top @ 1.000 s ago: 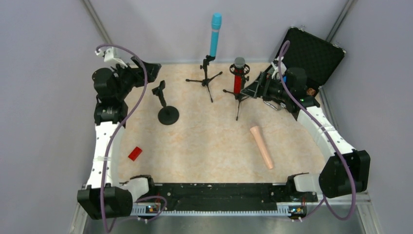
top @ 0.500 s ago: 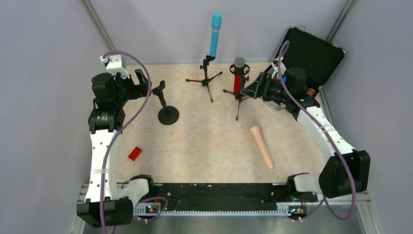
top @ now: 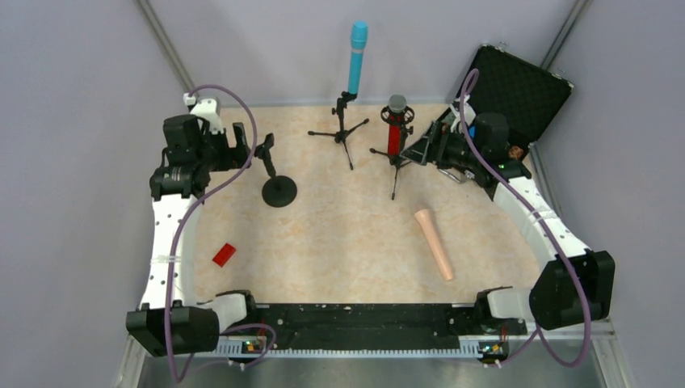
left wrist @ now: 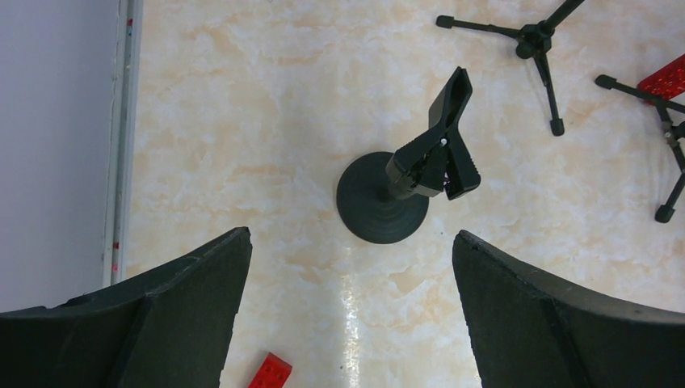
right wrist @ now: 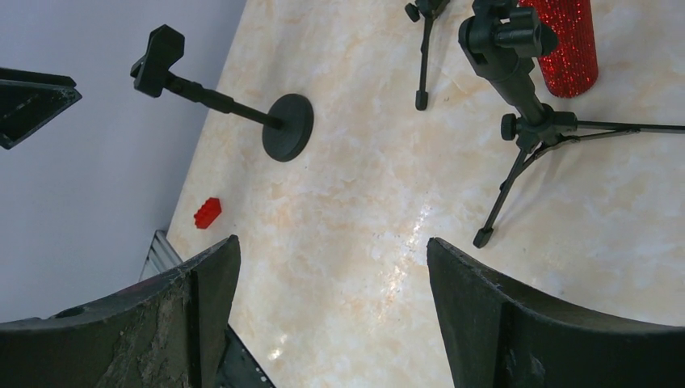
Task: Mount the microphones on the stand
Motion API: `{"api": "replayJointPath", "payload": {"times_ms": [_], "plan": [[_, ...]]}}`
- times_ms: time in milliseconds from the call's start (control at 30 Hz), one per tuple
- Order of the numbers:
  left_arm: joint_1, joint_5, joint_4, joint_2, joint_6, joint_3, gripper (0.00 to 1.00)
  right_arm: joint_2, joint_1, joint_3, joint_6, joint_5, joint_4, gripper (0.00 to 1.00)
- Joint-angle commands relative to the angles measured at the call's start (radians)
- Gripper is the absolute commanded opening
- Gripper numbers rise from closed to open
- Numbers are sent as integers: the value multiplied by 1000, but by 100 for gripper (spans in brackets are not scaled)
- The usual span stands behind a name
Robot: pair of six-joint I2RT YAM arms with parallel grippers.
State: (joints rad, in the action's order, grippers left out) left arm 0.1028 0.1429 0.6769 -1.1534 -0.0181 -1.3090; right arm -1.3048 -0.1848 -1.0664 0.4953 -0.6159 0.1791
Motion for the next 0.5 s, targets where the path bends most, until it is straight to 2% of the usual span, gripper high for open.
{"api": "replayJointPath", "payload": {"times_ms": [0,233,467], "plan": [[-6,-42,20,-12,57,-64,99,43,10,-11,-35,18,-6,83],[-43,-63,57,-75,80,-103,97,26,9,-18,-36,25,-3,83],[-95,1,12,-140,50,-116,96,22,10,-16,-41,28,0,83]]}}
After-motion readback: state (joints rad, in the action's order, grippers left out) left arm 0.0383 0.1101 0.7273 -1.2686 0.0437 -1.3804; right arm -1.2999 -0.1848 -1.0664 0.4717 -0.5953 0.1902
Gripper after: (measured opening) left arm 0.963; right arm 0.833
